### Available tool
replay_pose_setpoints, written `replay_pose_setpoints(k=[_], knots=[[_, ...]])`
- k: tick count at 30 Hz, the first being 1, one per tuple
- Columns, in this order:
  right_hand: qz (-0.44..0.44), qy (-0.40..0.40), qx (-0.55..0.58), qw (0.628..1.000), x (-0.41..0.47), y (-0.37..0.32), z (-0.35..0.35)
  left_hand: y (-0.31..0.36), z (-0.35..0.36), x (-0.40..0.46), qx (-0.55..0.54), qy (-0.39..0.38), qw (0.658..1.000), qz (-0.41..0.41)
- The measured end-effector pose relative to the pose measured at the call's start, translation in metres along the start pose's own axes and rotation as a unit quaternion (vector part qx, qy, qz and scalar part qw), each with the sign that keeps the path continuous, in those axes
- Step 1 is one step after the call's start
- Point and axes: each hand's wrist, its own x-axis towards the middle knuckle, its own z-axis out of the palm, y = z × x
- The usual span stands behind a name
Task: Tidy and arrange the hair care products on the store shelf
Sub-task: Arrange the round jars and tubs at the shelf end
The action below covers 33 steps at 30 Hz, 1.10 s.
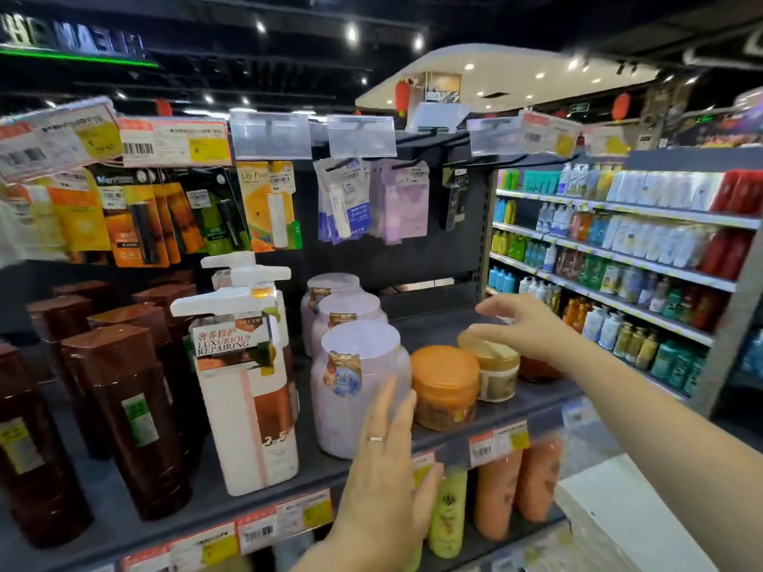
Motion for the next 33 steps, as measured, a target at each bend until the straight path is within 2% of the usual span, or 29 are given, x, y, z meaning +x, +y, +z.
replay_pose_setpoints(k=[3,5,9,12,15,19,24,28,33], knots=[[0.034,-0.007,-0.059,0.998,0.001,0.049,-0.016,0.017,0.009,0.014,0.001,-0.1,0.993,-0.061],[0.05,-0.048,-0.092,0.993,0.007,0.076,-0.029,0.028,0.017,0.029,0.018,-0.103,0.993,-0.062],[0.067,-0.185,-0.159,0.967,0.03,0.124,-0.05,0.039,0.046,0.076,0.105,-0.091,0.987,-0.084],[0.012,-0.213,-0.143,0.966,0.048,0.15,-0.051,0.052,0.074,0.125,0.144,-0.118,0.972,-0.145],[-0.048,-0.202,-0.158,0.965,0.058,0.164,-0.046,0.051,0.096,0.17,0.123,-0.181,0.949,-0.228],[-0.081,-0.216,-0.148,0.962,0.065,0.177,-0.042,0.044,0.111,0.197,0.11,-0.238,0.914,-0.309],[-0.075,-0.193,-0.134,0.969,0.07,0.194,-0.047,0.06,0.133,0.202,0.224,-0.231,0.907,-0.271],[-0.056,-0.203,-0.138,0.968,0.067,0.205,-0.062,0.07,0.15,0.204,0.202,-0.227,0.913,-0.271],[-0.073,-0.243,-0.124,0.959,0.067,0.193,-0.07,0.072,0.122,0.199,0.226,-0.294,0.886,-0.277]])
